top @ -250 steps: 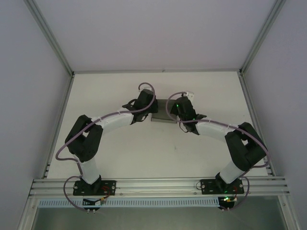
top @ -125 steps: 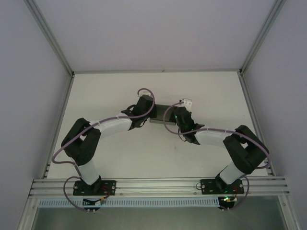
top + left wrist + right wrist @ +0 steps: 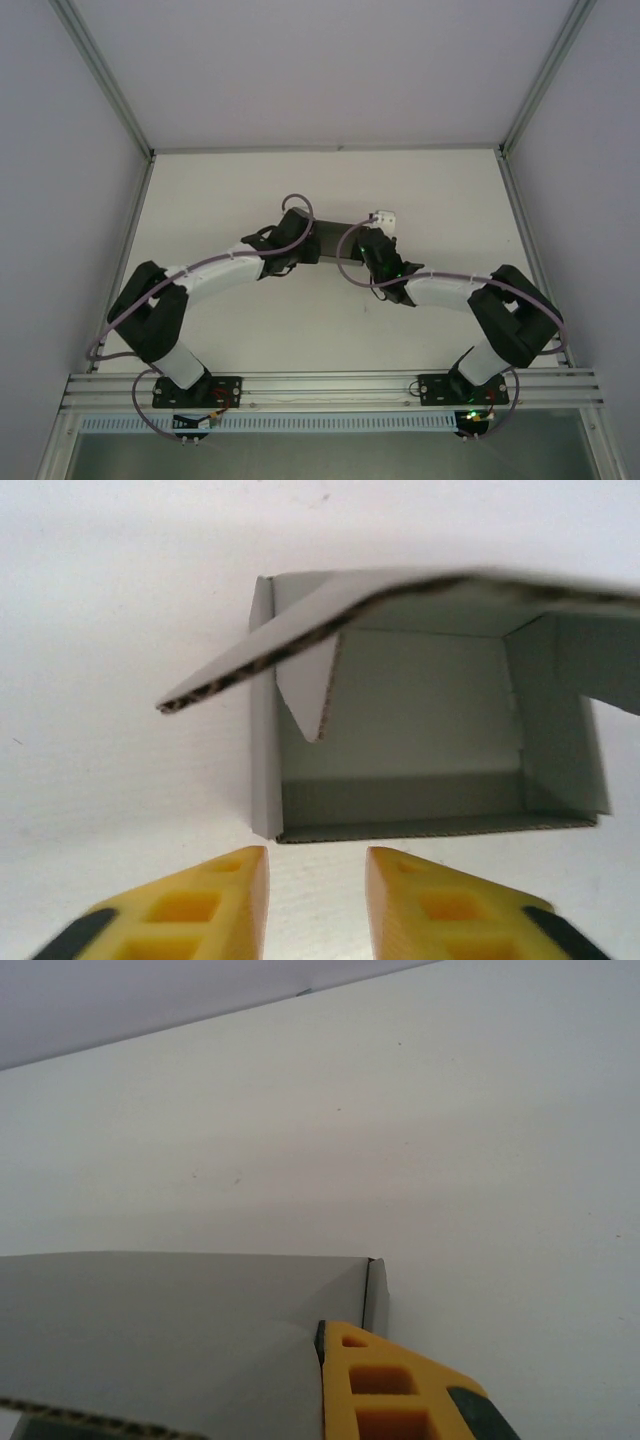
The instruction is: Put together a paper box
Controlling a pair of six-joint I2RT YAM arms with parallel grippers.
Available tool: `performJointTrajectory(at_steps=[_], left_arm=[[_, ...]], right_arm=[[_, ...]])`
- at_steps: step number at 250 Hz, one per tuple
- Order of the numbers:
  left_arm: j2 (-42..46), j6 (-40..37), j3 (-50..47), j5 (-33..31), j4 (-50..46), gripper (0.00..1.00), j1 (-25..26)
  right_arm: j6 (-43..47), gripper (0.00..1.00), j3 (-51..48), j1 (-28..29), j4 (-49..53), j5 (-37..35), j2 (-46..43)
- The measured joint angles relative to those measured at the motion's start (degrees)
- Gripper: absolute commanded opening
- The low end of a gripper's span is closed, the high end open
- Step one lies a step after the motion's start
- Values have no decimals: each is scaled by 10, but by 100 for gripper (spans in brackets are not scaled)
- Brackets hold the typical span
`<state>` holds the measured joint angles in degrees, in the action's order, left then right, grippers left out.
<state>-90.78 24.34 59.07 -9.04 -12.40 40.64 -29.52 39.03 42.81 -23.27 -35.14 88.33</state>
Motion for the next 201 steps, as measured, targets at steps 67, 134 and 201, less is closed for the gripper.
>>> performJointTrajectory(at_steps=[67, 134, 201], left_arm=[[86, 8, 90, 16, -147, 100, 0], [21, 14, 272, 56, -225, 100, -54], [-184, 19, 323, 214, -226, 90, -141]], right_arm=[[11, 0, -4, 3, 10, -5, -7], [28, 0, -5, 4, 6, -7, -6], [50, 1, -5, 4, -7, -9, 2]])
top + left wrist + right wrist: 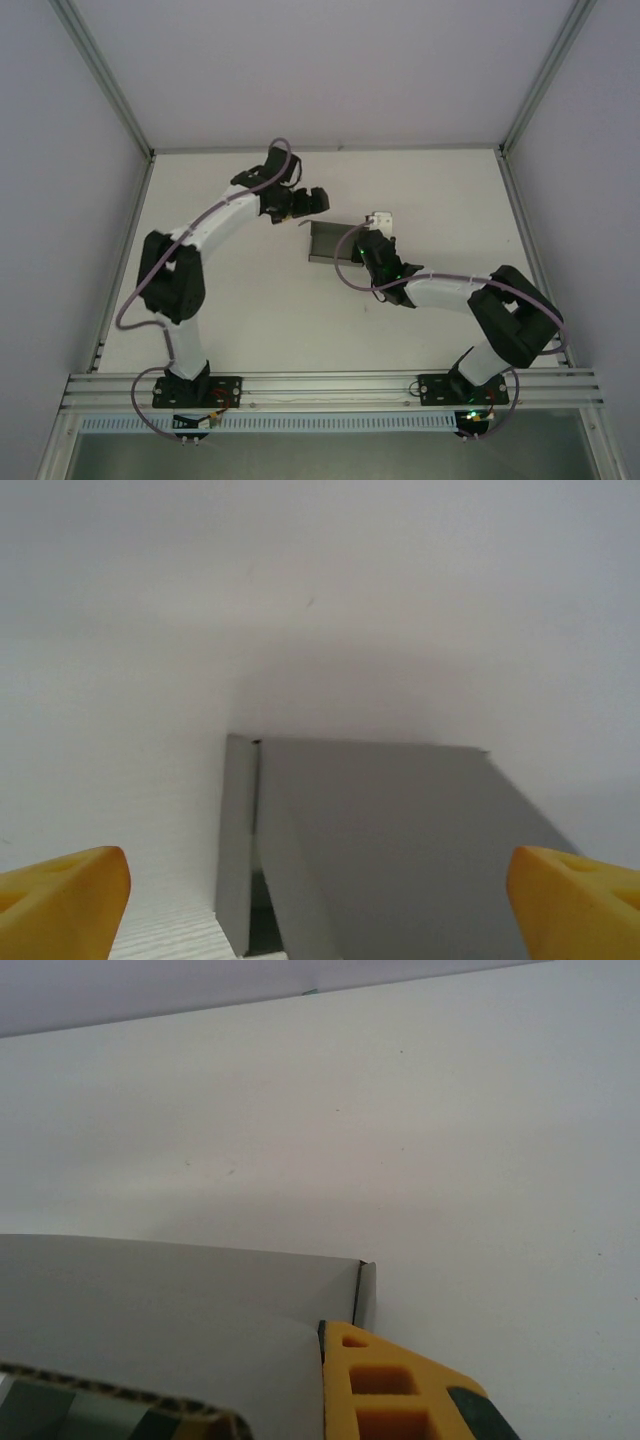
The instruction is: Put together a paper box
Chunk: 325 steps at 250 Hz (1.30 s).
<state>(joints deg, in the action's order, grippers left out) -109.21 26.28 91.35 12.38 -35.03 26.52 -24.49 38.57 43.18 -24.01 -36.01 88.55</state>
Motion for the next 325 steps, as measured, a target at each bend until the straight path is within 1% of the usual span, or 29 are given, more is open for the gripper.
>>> performJointTrajectory(at_steps=[26, 52, 76, 96, 111, 130, 146, 167, 183, 205, 220, 240, 261, 283, 292, 302, 316, 325], left_arm=[[-44, 5, -3, 49, -5, 85, -11], [-47, 12, -17, 89, 16, 77, -19], [-47, 14, -33, 113, 40, 72, -21], [-47, 14, -54, 127, 68, 71, -21], [-47, 15, -69, 134, 83, 69, -21], [-47, 16, -83, 141, 96, 67, -21], [-47, 18, -90, 146, 106, 66, -21], [-50, 20, -94, 146, 122, 65, -23], [-55, 23, -94, 148, 132, 61, -23], [-65, 28, -94, 155, 148, 56, -23], [-73, 30, -94, 161, 156, 52, -23], [-85, 28, -93, 165, 162, 42, -23], [-92, 33, -92, 171, 172, 36, -25], [-96, 37, -91, 175, 182, 27, -28], [-97, 40, -92, 177, 188, 20, -29], [-98, 42, -96, 182, 196, 15, -31], [-99, 47, -104, 191, 210, 7, -34], [-99, 50, -111, 201, 223, 6, -37]], right_arm=[[5, 3, 0, 0, -5, 0, 4], [15, 9, -3, 0, -11, 1, 5], [25, 18, -14, 0, -10, 16, 5], [35, 31, -38, 1, 8, 40, 4], [47, 34, -59, 1, 28, 60, -3], [57, 40, -74, 1, 45, 80, -32], [63, 50, -84, 0, 61, 97, -71], [75, 69, -95, 1, 77, 117, -123], [76, 84, -105, 1, 92, 134, -163], [70, 100, -115, 0, 120, 154, -211], [68, 100, -117, 0, 144, 162, -236], [62, 100, -117, -1, 170, 172, -255], [50, 100, -106, -5, 207, 180, -258], [34, 100, -78, -13, 247, 187, -248], [25, 100, -61, -16, 261, 190, -240], [13, 100, -41, -23, 274, 194, -229], [-8, 100, -8, -39, 296, 207, -210], [-24, 100, 17, -56, 310, 221, -195]])
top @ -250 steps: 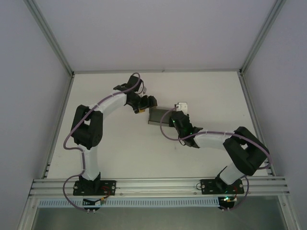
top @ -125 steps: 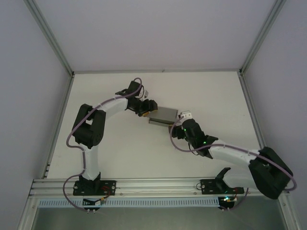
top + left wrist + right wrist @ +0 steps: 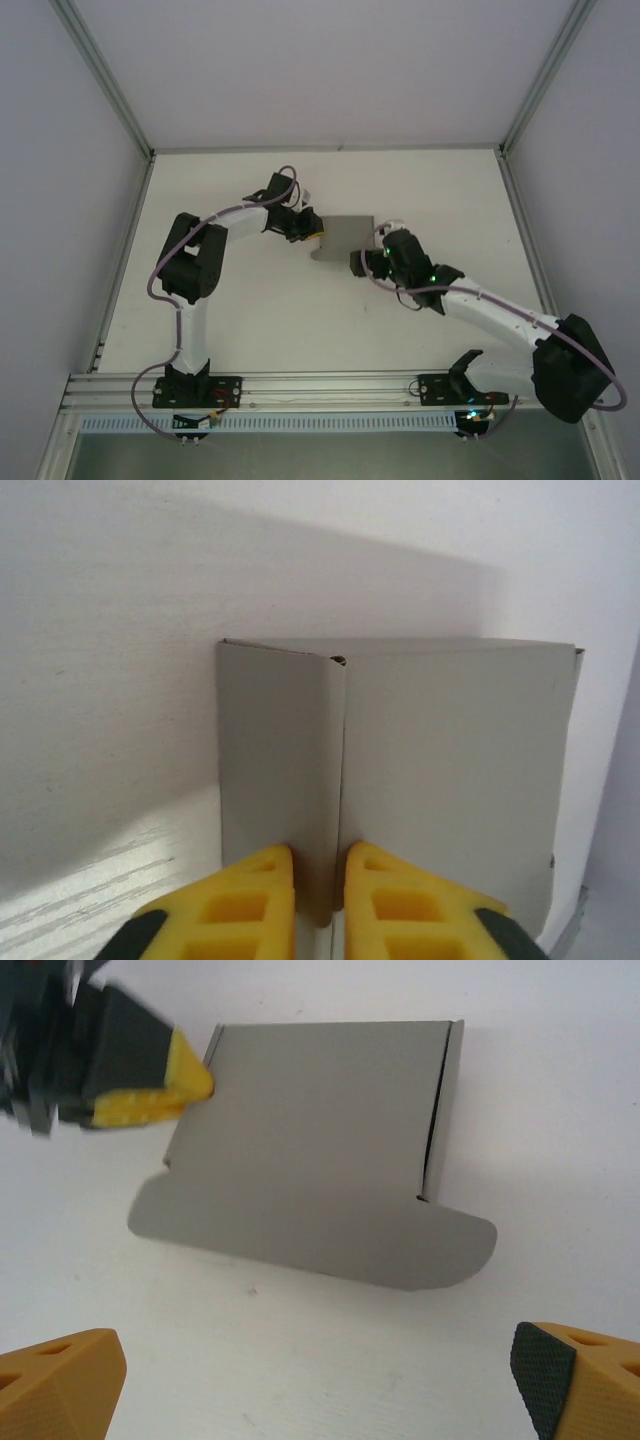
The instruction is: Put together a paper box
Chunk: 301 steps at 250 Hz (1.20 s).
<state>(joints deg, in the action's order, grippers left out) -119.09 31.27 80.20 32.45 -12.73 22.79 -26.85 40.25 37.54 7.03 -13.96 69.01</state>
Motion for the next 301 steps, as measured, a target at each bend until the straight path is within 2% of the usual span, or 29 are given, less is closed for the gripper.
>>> performJointTrajectory(at_steps=[48, 130, 168, 228, 256, 301], left_arm=[[0, 9, -22, 32, 42, 6, -10], [-6, 9, -40, 81, 77, 6, -29], [-12, 6, -39, 96, 83, 6, -31], [-20, 2, -35, 112, 86, 6, -35], [-23, 2, -35, 121, 89, 6, -38], [-23, -7, -35, 125, 90, 7, -39]], right_arm=[[-51, 100, 106, -98, 48, 107, 100], [-33, 100, 246, -196, 89, 271, 276], [-21, 99, 278, -228, 93, 330, 345], [-28, 93, 296, -230, 87, 433, 410], [-42, 83, 296, -230, 66, 475, 421], [-70, 61, 296, -231, 24, 525, 428]])
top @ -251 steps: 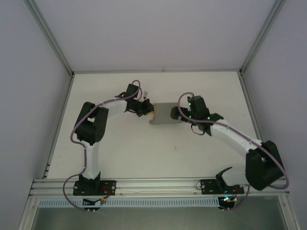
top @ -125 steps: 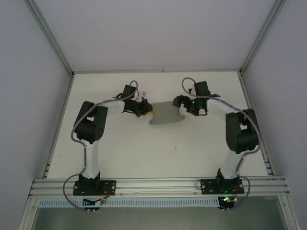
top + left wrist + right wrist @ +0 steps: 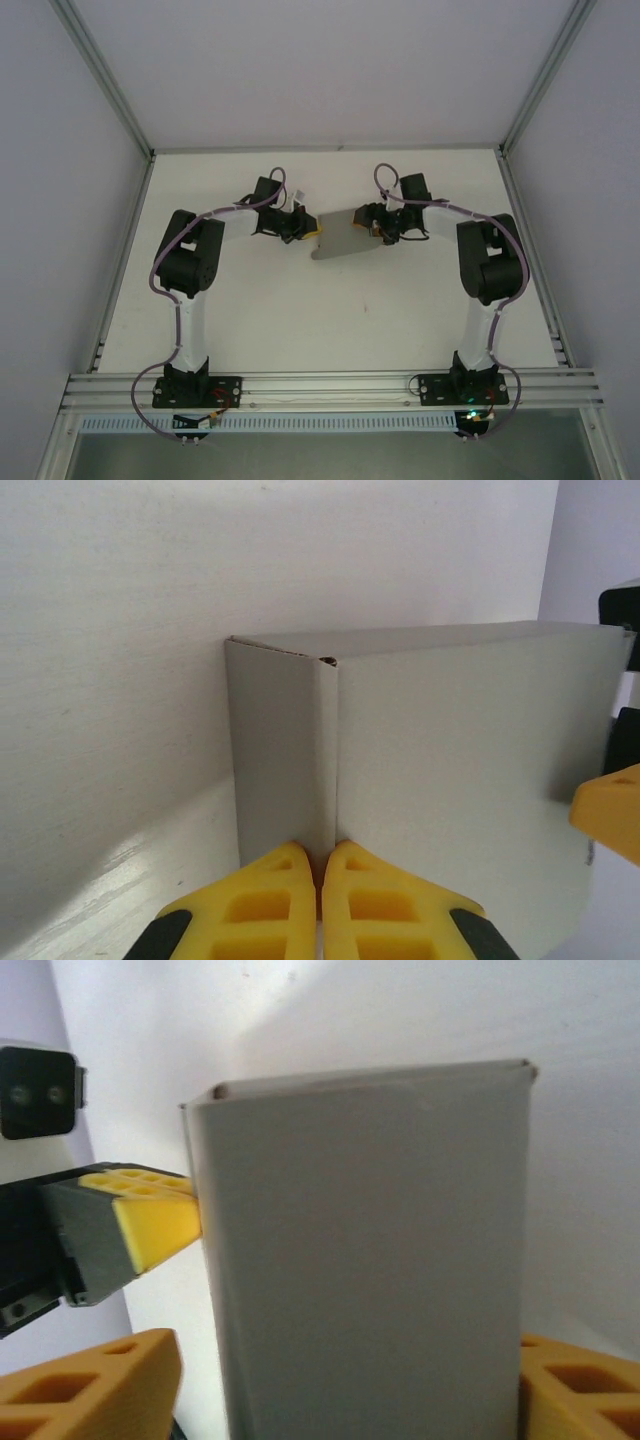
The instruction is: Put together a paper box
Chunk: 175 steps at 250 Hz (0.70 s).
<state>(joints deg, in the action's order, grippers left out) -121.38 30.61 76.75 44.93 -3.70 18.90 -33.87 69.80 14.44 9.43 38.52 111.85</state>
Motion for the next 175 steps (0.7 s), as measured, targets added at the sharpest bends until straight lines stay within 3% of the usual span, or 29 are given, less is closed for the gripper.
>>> performJointTrajectory(at_steps=[41, 65, 110, 122, 148, 175], left_arm=[[0, 0, -2, 0, 16, 13, -1], [0, -4, -2, -4, 23, 27, -1], [37, -21, -9, -31, 12, 74, -1], [63, -35, -13, -40, 7, 99, -1], [144, -69, -26, -56, 7, 100, 1], [259, -154, -52, -99, 7, 100, 14]], right_arm=[[-18, 50, -5, 0, -31, 28, -5], [-25, 47, -11, 0, -29, 25, -21], [-41, 44, -19, 0, -4, 0, -78], [-47, 45, -19, 0, 6, -9, -103], [-61, 49, -19, 0, 33, -28, -162], [-81, 48, -15, 0, 82, -57, -211]])
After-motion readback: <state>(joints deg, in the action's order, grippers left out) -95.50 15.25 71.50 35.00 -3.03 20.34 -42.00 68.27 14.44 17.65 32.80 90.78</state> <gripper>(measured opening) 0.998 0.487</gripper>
